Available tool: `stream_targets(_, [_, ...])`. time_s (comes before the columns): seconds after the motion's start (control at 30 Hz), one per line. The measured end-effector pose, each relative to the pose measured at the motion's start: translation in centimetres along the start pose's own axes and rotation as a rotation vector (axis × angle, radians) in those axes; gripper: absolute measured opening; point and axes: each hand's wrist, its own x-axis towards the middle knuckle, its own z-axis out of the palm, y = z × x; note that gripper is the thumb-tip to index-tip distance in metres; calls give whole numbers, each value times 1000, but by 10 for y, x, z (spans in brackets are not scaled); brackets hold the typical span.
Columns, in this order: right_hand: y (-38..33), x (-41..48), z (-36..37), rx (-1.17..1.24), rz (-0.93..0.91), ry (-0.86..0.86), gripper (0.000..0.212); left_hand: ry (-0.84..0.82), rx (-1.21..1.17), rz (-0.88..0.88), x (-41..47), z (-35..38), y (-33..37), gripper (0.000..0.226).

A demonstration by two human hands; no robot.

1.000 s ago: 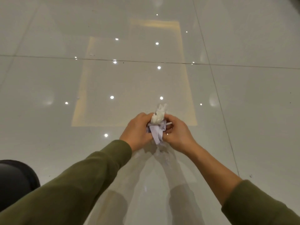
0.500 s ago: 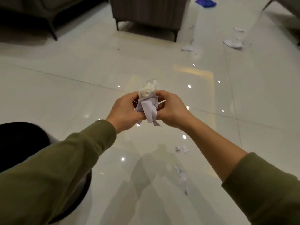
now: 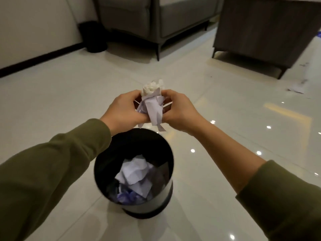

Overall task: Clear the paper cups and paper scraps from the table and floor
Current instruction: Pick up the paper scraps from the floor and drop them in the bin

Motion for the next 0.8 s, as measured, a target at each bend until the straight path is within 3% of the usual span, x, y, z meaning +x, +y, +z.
stream_targets(0.27, [42,-26,103,40,96,-304,64,-70,11,-223,-73,13,-98,28])
stream_targets(0.47, [73,-35,111,-210,148,-424,33,-239,275,-204,-76,36,-117,75])
stream_targets(0.53, [73,-32,105,-237,183,-387,30,-260,338,-177,-70,38,-112,80])
stream_targets(0.63, [67,-28,84,-224,165,-275,53,-134,320,-123,-61,37,-92,61])
stream_targets(0.8, [64,-32,8,-77,146,11,38,11,260,60,-29,51,-27,33])
